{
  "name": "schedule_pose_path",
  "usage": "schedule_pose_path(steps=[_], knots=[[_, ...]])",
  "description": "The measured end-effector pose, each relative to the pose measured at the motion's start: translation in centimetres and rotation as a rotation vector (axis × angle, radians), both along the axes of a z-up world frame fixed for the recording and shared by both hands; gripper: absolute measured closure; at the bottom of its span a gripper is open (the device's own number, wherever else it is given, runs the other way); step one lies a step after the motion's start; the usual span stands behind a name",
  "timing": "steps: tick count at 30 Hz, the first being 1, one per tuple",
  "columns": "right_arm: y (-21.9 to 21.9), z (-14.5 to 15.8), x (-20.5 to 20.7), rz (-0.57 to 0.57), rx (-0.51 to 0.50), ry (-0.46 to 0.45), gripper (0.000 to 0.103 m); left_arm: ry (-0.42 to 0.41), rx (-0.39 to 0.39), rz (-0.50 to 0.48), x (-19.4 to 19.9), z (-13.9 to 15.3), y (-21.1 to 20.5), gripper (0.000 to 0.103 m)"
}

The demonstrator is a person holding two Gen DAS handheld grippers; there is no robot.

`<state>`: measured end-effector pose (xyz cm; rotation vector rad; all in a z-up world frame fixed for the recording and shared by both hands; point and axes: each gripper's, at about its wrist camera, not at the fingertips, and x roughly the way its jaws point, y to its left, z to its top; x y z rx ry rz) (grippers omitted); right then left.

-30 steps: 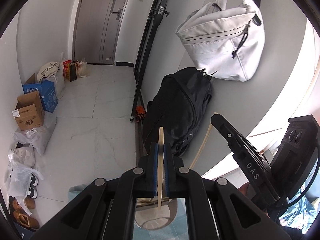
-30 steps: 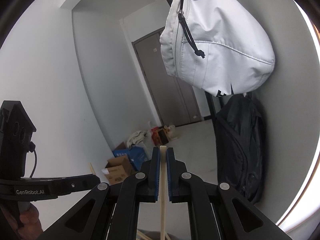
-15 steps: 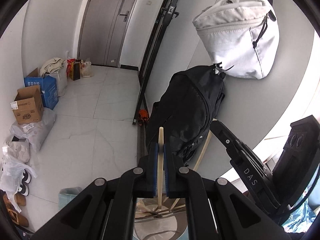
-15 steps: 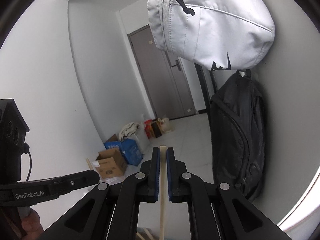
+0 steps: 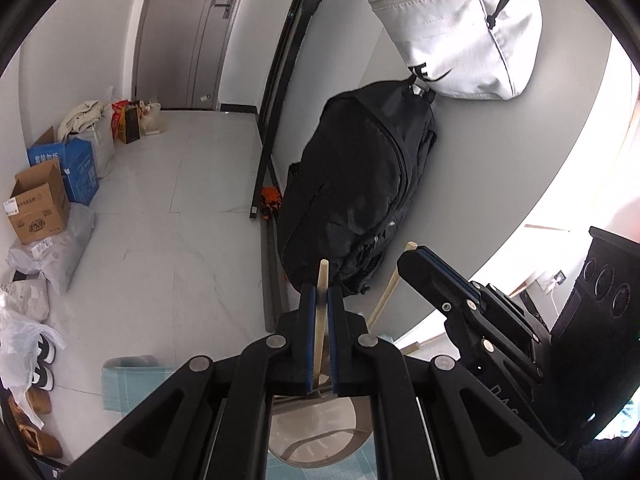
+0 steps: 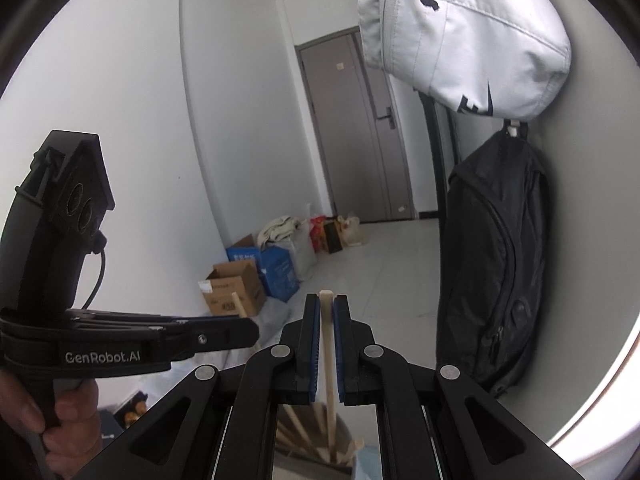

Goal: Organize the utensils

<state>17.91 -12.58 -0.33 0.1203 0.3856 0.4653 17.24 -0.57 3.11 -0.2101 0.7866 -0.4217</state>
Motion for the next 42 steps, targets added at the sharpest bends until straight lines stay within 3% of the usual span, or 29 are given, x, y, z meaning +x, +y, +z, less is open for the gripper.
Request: schedule_pose_path(steps=[8, 16, 21, 22, 23, 24, 25, 27, 38, 42], knots=[[-0.1, -1.3, -0.7, 0.036, 0.002, 0.091, 0.095, 0.08, 0.019, -0.06, -0.3, -1.2, -0.3, 0.102], [-1.5, -1.3, -3.3, -0.009, 0.025, 0.111, 0.095, 0.126, -0.03, -0.04, -1.1, -0.8, 1.2, 0.101], [-2.6, -1.2, -5.4, -0.042, 0.054, 0.129, 0.094, 0.161, -0.004, -0.05, -1.5, -0.7, 1.1, 0.1], [-2.7, -1.1, -5.8, -0.046, 0.057, 0.129, 0.094, 0.171, 0.02, -0.048, -1.7, -0.7, 0.8, 0.095], [-2.8, -1.0, -6.2, -0.05, 0.06, 0.131, 0.091, 0.176, 0.034, -0.049, -1.9, -0.6, 0.6, 0.091], [-2.9, -0.9, -6.6, -0.052, 0.061, 0.132, 0.088, 0.172, 0.042, -0.049, -2.1, -0.5, 0.5, 0.08], [-3.0, -0.8, -6.8, -0.054, 0.06, 0.132, 0.08, 0.163, 0.05, -0.041, -2.4, -0.3, 0.5, 0.067], [-3.1, -0.6, -7.6, -0.06, 0.06, 0.128, 0.065, 0.137, 0.06, -0.022, -3.0, 0.2, 0.7, 0.05], [-4.0, 1.8, -11.8, -0.073, 0.084, 0.086, 0.033, -0.025, 0.08, 0.143, -8.7, 3.2, 3.0, 0.048], [-3.6, 2.8, -13.6, -0.071, 0.071, 0.047, 0.023, -0.096, 0.071, 0.204, -11.1, 4.4, 3.5, 0.032]])
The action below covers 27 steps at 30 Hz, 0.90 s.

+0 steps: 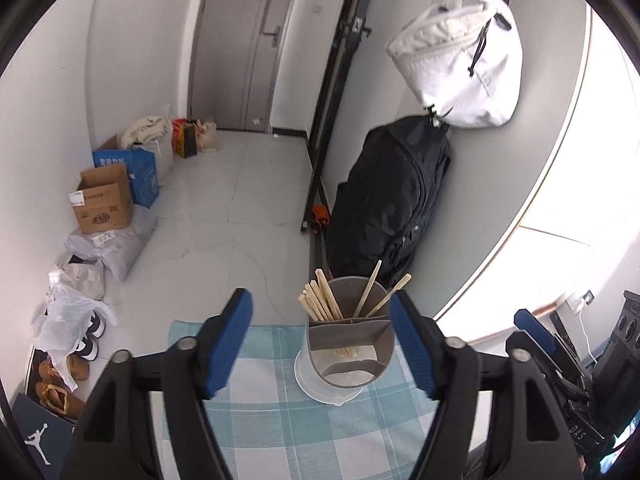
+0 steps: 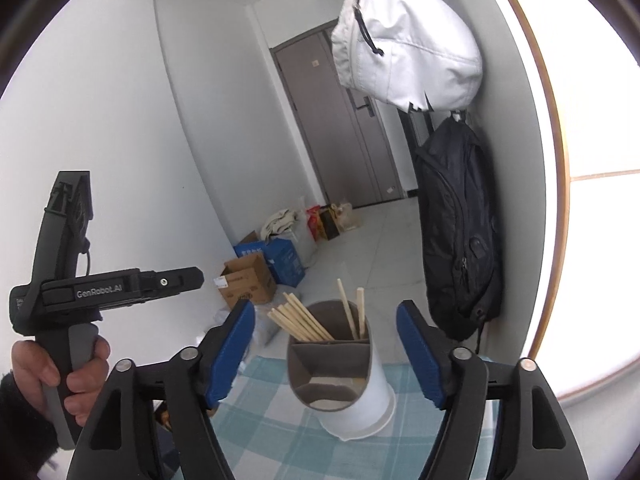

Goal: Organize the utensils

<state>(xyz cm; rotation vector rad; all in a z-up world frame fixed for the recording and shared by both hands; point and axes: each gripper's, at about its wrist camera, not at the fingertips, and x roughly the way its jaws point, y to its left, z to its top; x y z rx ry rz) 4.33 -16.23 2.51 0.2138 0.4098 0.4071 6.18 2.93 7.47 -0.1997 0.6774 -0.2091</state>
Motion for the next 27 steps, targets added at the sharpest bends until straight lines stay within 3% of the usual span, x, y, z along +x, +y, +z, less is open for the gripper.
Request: schedule_pose_path(steps=[5, 8, 15, 22, 27], knots=[[0.5, 0.9, -2.7, 0.006, -0.01, -0.051, 0.013, -0.088, 0.04, 0.033, -2.4, 1.1, -0.3, 0.026], [0.7, 0.8, -3.9, 0.0, -0.015, -0.07, 0.004, -0.127, 0.046, 0.048, -3.8, 1.2, -0.4, 0.017], [1.5, 0.1, -6.8, 0.005, -0.048, -0.104, 0.001, -0.172, 0.068, 0.075, -7.0, 0.1, -0.4, 0.008], [2.1, -1.0, -9.1, -0.008, -0.098, -0.173, 0.0, -0.233, 0.093, 0.111, -9.6, -1.5, 0.1, 0.007], [2.2, -2.7, -9.7, -0.026, -0.098, -0.162, 0.0, -0.251, 0.1, 0.165, -10.9, -3.9, 0.5, 0.007]])
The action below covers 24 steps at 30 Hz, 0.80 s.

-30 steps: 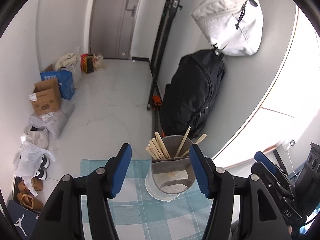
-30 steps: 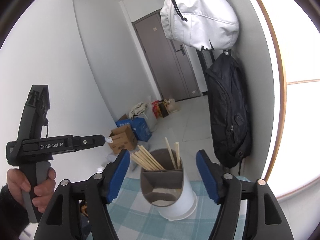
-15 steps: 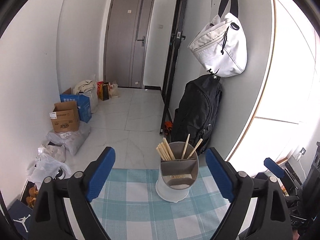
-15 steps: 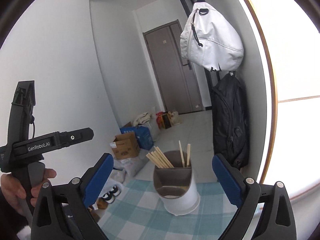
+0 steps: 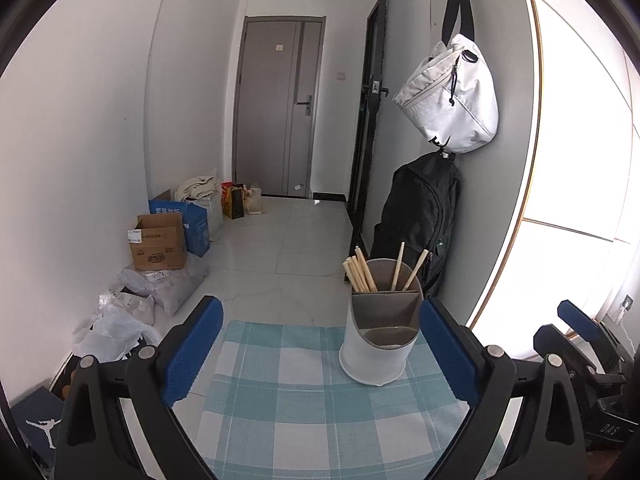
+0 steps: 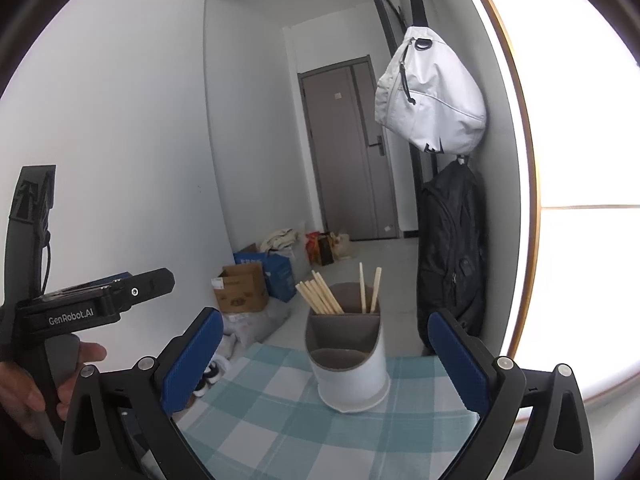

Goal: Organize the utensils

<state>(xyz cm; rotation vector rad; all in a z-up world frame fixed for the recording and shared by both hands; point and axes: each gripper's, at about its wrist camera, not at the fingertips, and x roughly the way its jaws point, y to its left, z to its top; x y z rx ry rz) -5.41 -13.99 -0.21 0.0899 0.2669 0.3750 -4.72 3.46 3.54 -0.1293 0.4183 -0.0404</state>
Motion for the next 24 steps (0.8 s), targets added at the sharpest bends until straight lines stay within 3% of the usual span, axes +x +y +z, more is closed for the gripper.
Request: schedule_pose_path(steps=[3, 9, 16, 24], knots=[[0.1, -1.2, -0.5, -0.013, -0.009, -0.003, 0.0, 0.017, -0.027, 0.008, 0.4, -1.4, 0.1, 0.007], [0.3, -2.4, -1.0, -0.011, -0.032, -0.006, 0.0, 0.034, 0.025, 0.011, 1.2, -3.4, -0.4, 0.007], [-0.1, -3.5, 0.3, -0.025, 0.007, 0.049, 0.0, 0.027, 0.038, 0.016, 1.6, -4.2, -0.4, 0.007], [0.0, -4.1, 0.9, -0.03, 0.012, 0.072, 0.0, 0.073, 0.032, 0.001, 2.1, -4.7, -0.3, 0.007]])
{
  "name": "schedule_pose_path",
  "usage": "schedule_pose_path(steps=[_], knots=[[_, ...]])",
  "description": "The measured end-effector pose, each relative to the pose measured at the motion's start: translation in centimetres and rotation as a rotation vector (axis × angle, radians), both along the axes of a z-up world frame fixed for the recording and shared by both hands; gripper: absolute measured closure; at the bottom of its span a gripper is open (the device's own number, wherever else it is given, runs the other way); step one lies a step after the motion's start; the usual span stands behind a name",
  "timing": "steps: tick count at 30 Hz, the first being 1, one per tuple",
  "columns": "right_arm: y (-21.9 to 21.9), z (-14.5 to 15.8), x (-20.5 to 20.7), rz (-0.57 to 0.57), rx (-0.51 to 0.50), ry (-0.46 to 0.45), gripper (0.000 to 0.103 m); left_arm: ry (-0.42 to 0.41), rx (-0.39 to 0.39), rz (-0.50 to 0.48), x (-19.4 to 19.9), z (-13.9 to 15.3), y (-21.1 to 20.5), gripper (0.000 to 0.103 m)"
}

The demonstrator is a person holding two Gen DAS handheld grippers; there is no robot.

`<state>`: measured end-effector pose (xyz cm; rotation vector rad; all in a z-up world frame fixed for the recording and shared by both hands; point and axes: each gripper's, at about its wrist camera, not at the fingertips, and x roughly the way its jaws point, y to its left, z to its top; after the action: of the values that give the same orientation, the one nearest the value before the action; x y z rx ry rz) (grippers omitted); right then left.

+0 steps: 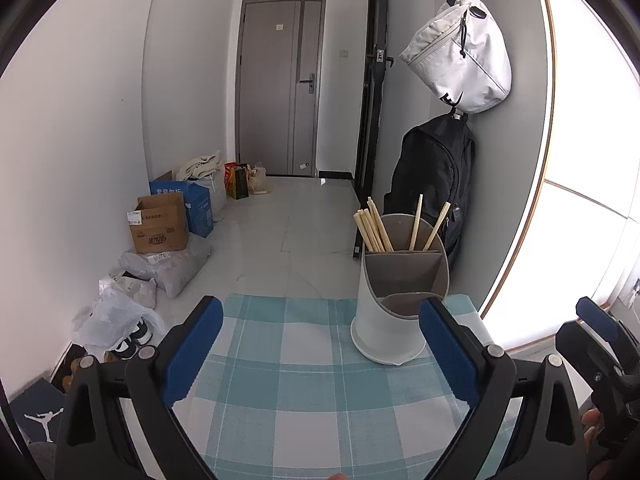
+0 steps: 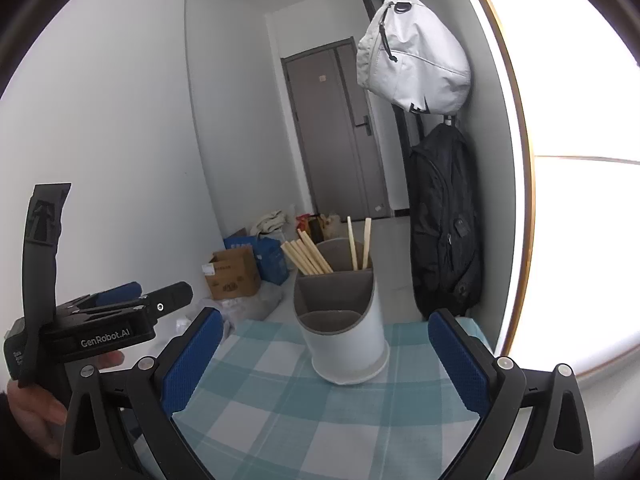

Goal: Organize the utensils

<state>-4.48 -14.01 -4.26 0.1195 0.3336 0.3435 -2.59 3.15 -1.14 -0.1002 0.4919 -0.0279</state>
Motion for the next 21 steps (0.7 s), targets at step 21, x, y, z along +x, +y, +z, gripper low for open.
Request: schedule_pose_path(steps=[21], knots=[[0.42, 0.03, -0.53, 0.006, -0.028, -0.013, 0.0, -0.014, -0.028, 0.021, -0.36, 0.34, 0.32, 0.007]])
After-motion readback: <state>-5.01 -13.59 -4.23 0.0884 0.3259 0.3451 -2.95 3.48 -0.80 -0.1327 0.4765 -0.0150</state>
